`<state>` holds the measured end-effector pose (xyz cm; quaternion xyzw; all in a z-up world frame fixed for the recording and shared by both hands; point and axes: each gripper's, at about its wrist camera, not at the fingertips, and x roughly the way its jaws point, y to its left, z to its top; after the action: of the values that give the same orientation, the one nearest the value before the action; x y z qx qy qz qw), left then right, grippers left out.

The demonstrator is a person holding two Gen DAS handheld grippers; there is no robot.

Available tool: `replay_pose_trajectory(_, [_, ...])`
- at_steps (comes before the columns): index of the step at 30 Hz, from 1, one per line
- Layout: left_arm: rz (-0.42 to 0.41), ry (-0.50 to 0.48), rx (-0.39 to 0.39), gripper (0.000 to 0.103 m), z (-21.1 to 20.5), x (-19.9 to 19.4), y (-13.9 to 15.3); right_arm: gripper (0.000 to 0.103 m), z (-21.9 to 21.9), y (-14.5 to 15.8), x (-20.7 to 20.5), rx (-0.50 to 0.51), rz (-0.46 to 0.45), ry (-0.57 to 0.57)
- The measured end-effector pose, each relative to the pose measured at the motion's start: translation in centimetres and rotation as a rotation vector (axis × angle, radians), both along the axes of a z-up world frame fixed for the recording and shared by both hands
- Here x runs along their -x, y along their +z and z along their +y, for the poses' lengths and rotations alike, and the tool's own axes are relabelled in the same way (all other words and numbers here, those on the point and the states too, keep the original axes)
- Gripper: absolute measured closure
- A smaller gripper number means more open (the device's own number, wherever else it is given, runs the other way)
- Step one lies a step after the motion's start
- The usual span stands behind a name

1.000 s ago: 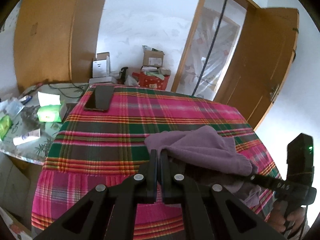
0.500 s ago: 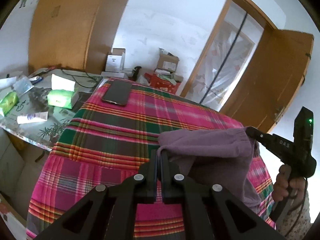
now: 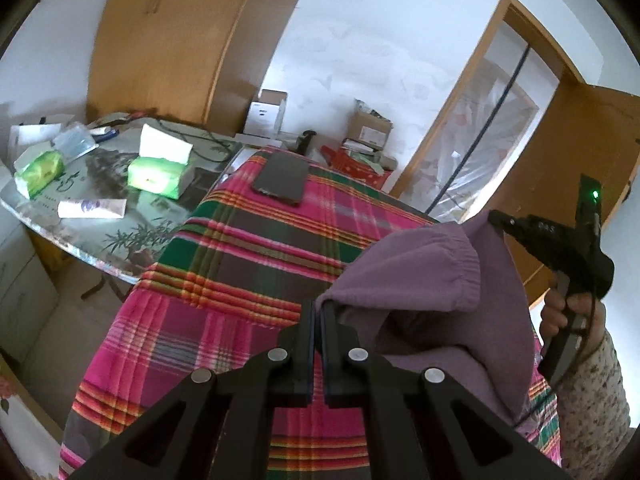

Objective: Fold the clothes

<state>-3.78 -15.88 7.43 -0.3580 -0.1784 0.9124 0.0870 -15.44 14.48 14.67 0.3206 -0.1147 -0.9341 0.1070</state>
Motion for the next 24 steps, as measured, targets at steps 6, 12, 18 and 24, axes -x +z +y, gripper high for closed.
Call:
replay_pose_trajectory(6, [-0.039,0.029,-0.016,0.1,-1.4,-0.1,-1.4,0.1,-2.4,-0.6,3.2,-0.042,-0.006,0.06])
replay_pose_trajectory(12, [-0.07,0.049,-0.02,0.1,-2.0,-0.2,-2.4,0.1,-4.4,-2.4,5.4,-0.117,-0.03,0.112])
replay_pose_trajectory(18, [-0.091,0.079,-0.029,0.1,-2.4,-0.7,-3.3,0.1,-5.7,-3.6,7.4,-0.172,-0.07,0.129])
replay_pose_trajectory(24, [-0.11,0.069,0.002,0.1,-1.8,-0.8,-3.7,0.097,-4.5,-5.2,6.9,-0.127,-0.151,0.151])
